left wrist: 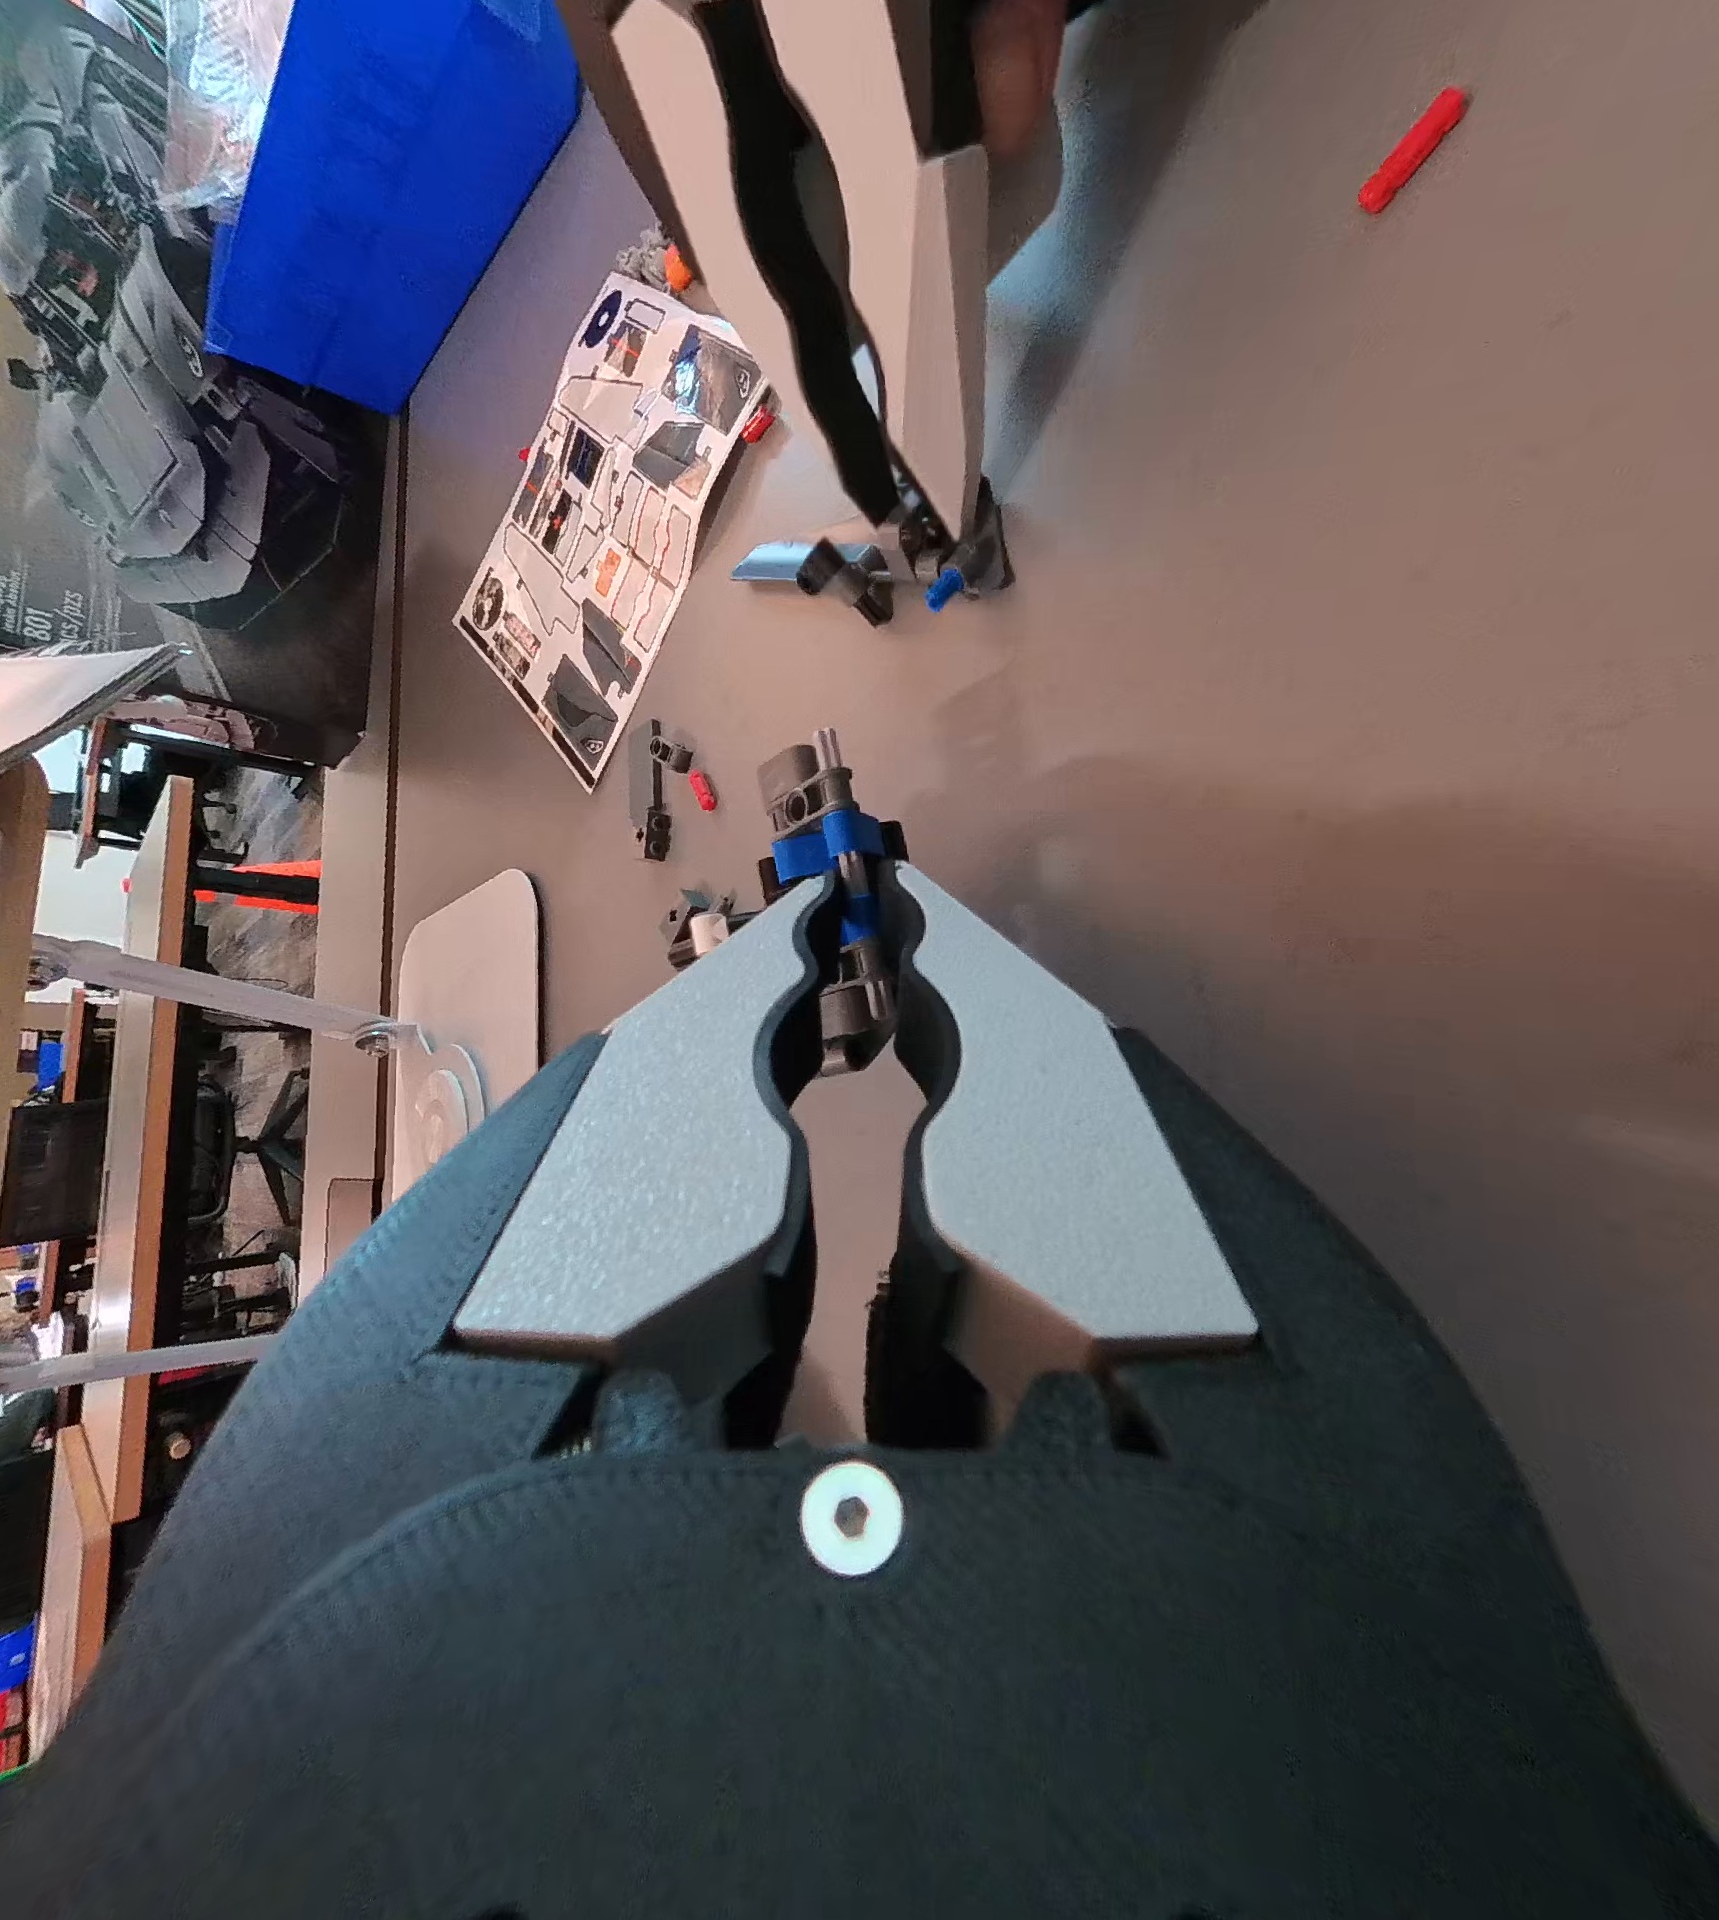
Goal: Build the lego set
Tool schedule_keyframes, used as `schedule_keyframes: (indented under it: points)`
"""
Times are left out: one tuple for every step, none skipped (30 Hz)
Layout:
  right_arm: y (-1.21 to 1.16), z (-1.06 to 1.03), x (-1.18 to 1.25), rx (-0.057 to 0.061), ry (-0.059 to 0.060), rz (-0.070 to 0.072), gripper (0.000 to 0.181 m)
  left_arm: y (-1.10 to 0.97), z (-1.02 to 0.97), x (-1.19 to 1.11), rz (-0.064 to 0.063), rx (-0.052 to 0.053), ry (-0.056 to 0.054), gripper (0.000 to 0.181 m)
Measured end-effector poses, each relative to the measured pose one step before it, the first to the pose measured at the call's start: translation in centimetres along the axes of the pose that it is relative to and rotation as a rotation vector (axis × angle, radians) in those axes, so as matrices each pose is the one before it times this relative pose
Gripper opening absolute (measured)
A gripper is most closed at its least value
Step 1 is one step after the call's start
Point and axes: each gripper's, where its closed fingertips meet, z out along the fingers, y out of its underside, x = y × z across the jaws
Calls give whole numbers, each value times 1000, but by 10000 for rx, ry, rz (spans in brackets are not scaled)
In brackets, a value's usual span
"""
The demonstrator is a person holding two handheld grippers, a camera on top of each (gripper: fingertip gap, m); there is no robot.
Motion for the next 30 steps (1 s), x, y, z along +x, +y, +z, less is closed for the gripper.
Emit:
schedule_keyframes:
  points:
    - [-179, 29, 85, 137, 142, -79, 12, 13, 5, 45, -5, 5, 19, 3]
    - [-175, -68, 93, 101, 162, -96, 9, 11, 11, 28, 5, 4, 4, 3]
    - [11, -1, 21, -52, 57, -29, 8, 1, 7, 22, -3, 3, 10, 3]
    - [106, 84, 60, -102, 32, -14, 6, -3, 24, 10, 0, 2, 9, 3]
    - [47, 105, 89, -32, 34, -35, 6, -18, 20, -12, 8, 4, 0, 3]
    - [-19, 77, -18, 21, -47, -14, 6, -37, 22, 11, 1, 19, 9, 3]
    - [-8, 37, -34, 1, -68, 25, 6, -19, 42, 32, -11, 18, 27, 3]
    - [5, 4, -7, -13, -28, -34, 6, -17, 46, 39, -11, 14, 24, 3]
    - [-10, 6, -14, -15, -4, -91, 6, -4, 46, 29, -9, 17, 25, 3]
    - [-26, 4, -53, -11, -28, -96, 5, -32, 26, 18, -6, 27, 17, 3]
    - [-101, -18, -56, 23, -21, -165, 5, -41, 29, 12, -27, 38, 23, 3]
    - [-93, -17, -38, 3, 7, -197, 5, -94, 18, 56, -54, 66, 69, 3]
    - [-8, 28, -118, -92, -82, -101, 5, -145, 15, 73, -61, 108, 75, 3]
    - [-60, 42, -187, -78, -146, -74, 5, -148, 17, 114, -45, 101, 99, 3]
    - [-134, 68, -122, -52, -105, -105, 5, -133, 26, 173, -3, 87, 128, 3]
    - [-106, 83, -115, -97, -106, -114, 5, -80, 62, 146, -25, 55, 116, 3]
    - [-142, 115, -145, -97, -147, -94, 5, -60, 63, 146, -34, 51, 123, 3]
    - [-203, 130, -193, -56, -181, -72, 5, -37, 94, 257, 10, 43, 178, 3]
    - [-188, 132, -137, -85, -153, -59, 5, -71, 98, 369, 72, 58, 220, 3]
    - [-125, 143, -63, -120, -96, -101, 5, -61, 136, 319, 57, 16, 170, 3]
    - [-157, 141, -61, -98, -97, -105, 5, 2, 174, 224, 74, -47, 109, 3]
    - [-157, 166, -155, -105, -148, -76, 5, -44, 158, 269, 130, -29, 125, 3]
    - [-89, 212, -194, -146, -159, -114, 5, -69, 169, 205, 82, -13, 104, 3]
    - [-68, 234, -100, -164, -87, -140, 5, -97, 139, 140, 31, 11, 85, 3]
    - [-106, 206, -61, -136, -74, -71, 5, -100, 111, 80, 34, 36, 63, 3]
    - [-143, 115, -91, -105, -115, -59, 5, -64, 53, 32, 25, 26, 57, 3]
    - [-92, 91, -87, -127, -86, -99, 5, -61, -15, 73, 33, 46, 95, 3]
    - [-74, 74, -32, -134, -44, -86, 5, -92, -36, 80, 19, 70, 89, 3]
    - [-46, 53, 0, -146, -42, -31, 5, 19, -35, 15, -12, 9, 40, 3]
    - [-34, 25, 1, -137, -61, -24, 5, 90, -37, -22, -18, -33, -10, 3]
